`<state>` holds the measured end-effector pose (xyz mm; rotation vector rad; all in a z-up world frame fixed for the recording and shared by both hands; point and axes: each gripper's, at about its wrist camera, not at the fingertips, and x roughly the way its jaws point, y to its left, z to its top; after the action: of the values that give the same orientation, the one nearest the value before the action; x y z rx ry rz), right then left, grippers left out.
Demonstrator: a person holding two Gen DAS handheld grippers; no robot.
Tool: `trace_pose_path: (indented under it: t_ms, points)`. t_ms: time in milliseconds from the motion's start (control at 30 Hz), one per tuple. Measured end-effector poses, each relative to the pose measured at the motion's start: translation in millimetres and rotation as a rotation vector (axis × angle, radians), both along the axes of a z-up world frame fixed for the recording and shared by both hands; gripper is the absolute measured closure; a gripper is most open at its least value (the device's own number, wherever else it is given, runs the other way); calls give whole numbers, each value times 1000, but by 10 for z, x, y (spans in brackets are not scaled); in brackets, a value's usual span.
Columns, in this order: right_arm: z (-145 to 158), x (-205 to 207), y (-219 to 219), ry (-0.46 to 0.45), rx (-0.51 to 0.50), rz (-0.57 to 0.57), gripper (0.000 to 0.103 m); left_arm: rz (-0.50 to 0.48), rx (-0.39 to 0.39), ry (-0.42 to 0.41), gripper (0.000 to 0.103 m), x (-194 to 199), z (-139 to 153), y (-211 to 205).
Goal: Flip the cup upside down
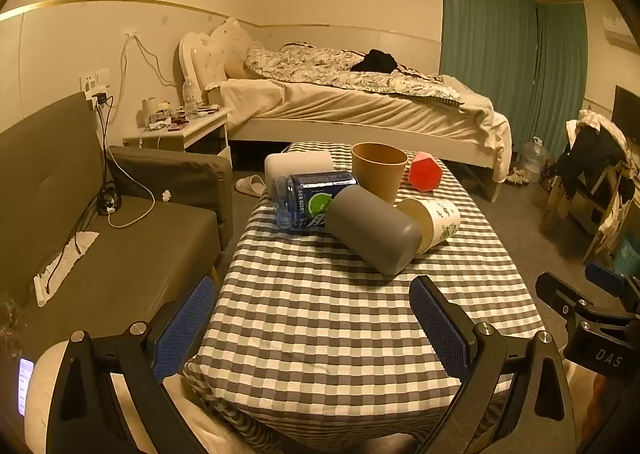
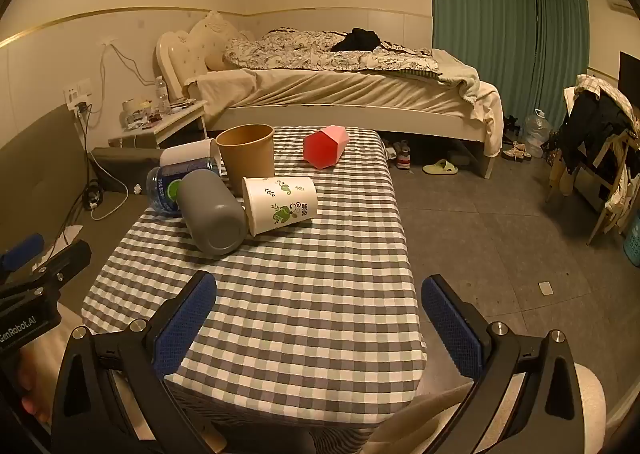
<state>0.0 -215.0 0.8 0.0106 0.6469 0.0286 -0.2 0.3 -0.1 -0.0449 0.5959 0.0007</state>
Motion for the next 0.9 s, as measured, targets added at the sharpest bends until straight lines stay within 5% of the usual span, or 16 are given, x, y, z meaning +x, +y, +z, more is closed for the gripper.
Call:
trace_pose_path:
  t_ms: [900]
  points:
    - [4, -1, 2, 0, 1, 1, 0, 1, 7, 1, 2, 2, 0, 0]
